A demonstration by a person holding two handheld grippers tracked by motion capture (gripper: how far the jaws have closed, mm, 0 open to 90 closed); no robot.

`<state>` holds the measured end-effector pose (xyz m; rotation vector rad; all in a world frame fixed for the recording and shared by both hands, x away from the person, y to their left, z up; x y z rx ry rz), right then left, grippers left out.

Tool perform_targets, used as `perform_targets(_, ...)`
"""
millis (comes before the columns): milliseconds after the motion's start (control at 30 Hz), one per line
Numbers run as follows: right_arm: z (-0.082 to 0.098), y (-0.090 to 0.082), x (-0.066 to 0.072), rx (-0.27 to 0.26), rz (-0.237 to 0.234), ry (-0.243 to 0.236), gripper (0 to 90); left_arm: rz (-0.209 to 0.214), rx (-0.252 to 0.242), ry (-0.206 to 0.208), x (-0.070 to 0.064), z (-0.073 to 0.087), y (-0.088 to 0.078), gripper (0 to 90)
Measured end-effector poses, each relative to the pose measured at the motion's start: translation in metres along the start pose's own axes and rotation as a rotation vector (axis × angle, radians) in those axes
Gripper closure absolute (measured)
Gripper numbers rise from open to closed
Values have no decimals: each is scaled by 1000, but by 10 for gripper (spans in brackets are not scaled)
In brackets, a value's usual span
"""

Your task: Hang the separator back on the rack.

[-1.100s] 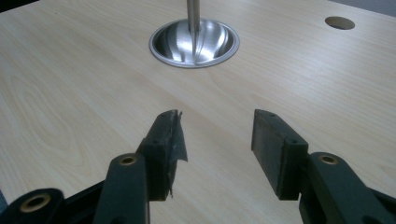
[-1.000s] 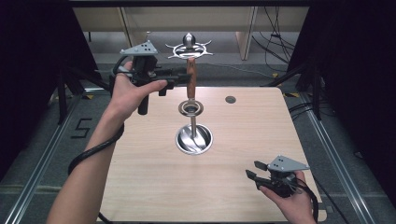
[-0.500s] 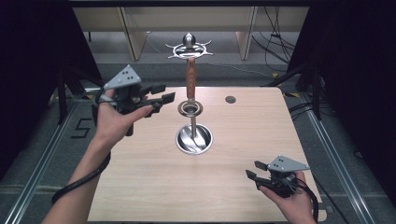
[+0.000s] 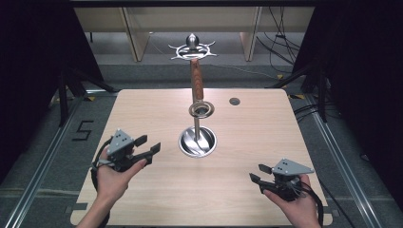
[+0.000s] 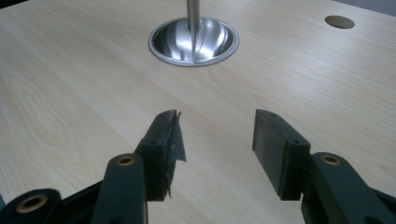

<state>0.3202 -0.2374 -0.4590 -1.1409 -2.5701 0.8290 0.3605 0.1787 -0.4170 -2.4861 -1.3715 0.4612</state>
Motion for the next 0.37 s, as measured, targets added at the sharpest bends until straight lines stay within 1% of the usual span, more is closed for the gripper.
perform_targets(33,0,0,0,0,-7,4,510,-12,11,-18,-1,11,1,413)
perform_targets(67,0,0,0,-2,-6,4,510,-22,23,-18,-1,19,2,413)
perform_targets(100,0,0,-1,1,0,3,509,-28,28,-10,-1,24,3,415)
perform_targets(133,0,0,-1,-9,6,-6,509,-40,35,5,0,30,5,415)
perform_targets(167,0,0,-2,-6,5,-11,507,-68,58,5,-1,39,6,414)
perform_targets(200,0,0,-2,-5,3,-17,505,-65,74,3,-1,46,8,411)
perform_targets(233,0,0,-3,-4,-6,-25,503,-53,89,5,0,48,10,410)
perform_targets(267,0,0,-2,-4,6,-24,500,-44,99,7,0,50,12,410)
perform_targets(300,0,0,-2,-3,6,-27,497,-45,108,17,0,52,15,408)
perform_targets(333,0,0,-1,1,4,-9,494,-37,105,26,1,52,17,407)
perform_targets(367,-1,1,-4,-13,4,-42,490,-26,107,48,3,51,19,405)
Point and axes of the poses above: each handheld gripper's, and its own axes: y roughly forward along the jaws, z roughly out of its underside, x roughly to its left, the point moved 3 cm from there along y, roughly forward along the jaws, and after that the axes turned 5 degrees about -y, right-handed, at the moved point
